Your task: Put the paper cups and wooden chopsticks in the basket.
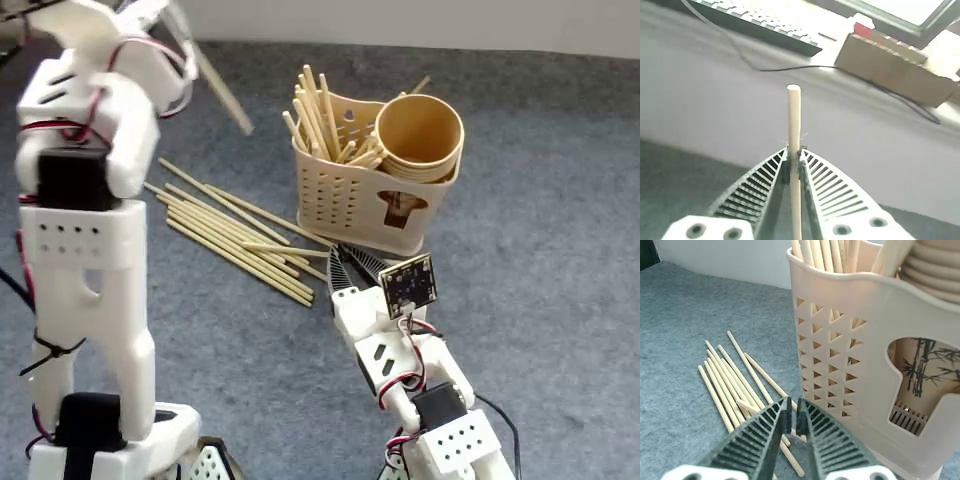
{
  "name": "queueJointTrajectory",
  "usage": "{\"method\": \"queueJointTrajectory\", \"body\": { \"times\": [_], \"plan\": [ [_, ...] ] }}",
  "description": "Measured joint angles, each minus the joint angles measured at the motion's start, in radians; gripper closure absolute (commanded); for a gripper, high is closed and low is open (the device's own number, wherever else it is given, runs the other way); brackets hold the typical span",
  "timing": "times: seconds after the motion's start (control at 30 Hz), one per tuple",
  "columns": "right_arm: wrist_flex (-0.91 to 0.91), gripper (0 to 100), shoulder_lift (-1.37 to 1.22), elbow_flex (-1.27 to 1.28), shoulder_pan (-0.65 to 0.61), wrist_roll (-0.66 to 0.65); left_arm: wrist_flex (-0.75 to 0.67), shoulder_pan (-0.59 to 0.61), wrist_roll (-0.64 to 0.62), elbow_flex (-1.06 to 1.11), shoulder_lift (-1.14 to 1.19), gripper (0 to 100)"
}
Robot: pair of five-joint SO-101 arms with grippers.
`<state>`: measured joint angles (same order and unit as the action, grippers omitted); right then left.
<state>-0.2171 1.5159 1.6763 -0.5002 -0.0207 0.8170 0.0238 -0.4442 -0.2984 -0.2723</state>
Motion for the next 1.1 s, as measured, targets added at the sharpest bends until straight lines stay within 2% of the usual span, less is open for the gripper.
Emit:
{"method": "queueJointTrajectory", "body": {
  "times": [0.27,0.53,0.6,0.77,0.93,1.1],
  "plan": [
    [0.0,96.5,0.0,0.0,0.0,0.0,-0.153,-0.181,0.035,0.0,-0.002,99],
    [0.0,96.5,0.0,0.0,0.0,-0.006,-0.17,-0.298,0.146,0.055,-0.002,99],
    [0.0,96.5,0.0,0.0,0.0,-0.006,-0.172,-0.313,0.161,0.101,-0.002,98],
    [0.0,96.5,0.0,0.0,0.0,-0.006,-0.173,-0.322,0.21,0.193,-0.002,88],
    [0.0,96.5,0.0,0.0,0.0,-0.006,-0.164,-0.319,0.224,0.221,-0.002,90],
    [0.0,96.5,0.0,0.0,0.0,-0.006,-0.081,-0.319,0.224,0.206,0.0,90]
  ]
}}
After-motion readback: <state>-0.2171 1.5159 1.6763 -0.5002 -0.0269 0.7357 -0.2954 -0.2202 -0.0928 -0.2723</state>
